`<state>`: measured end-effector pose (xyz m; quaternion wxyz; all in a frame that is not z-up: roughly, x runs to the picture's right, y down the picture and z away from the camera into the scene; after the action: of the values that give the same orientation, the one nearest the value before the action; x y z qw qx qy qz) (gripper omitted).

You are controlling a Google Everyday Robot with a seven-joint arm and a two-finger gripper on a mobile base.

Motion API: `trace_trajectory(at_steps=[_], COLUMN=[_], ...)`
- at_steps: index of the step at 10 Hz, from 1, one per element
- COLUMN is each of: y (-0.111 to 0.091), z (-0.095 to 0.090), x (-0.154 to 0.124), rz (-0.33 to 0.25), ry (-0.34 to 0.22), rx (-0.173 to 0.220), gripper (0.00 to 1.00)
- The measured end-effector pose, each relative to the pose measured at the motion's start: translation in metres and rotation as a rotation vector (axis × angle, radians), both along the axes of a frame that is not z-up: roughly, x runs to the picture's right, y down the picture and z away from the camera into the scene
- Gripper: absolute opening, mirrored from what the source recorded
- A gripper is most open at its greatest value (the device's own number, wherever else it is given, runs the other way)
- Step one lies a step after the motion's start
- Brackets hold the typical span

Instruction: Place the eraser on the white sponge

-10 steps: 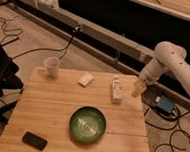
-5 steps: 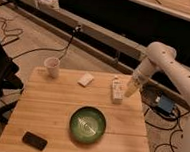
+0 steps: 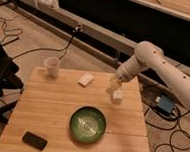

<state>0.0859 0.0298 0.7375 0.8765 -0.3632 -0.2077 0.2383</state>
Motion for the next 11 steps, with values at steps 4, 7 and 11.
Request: trace_trajectory(at_steps=[4,7,11], y=[0.049,0.125,0.146], z=[-0.061,-0.117,-0.132], x=[-0.083,-0.148,-0.16], rz=[-0.134,-0.316,-0.367], ry=[-0.145,-0.321,-0.366], rx=[0.136,0.184,0.196], gripper=[0.63,0.63,0.63])
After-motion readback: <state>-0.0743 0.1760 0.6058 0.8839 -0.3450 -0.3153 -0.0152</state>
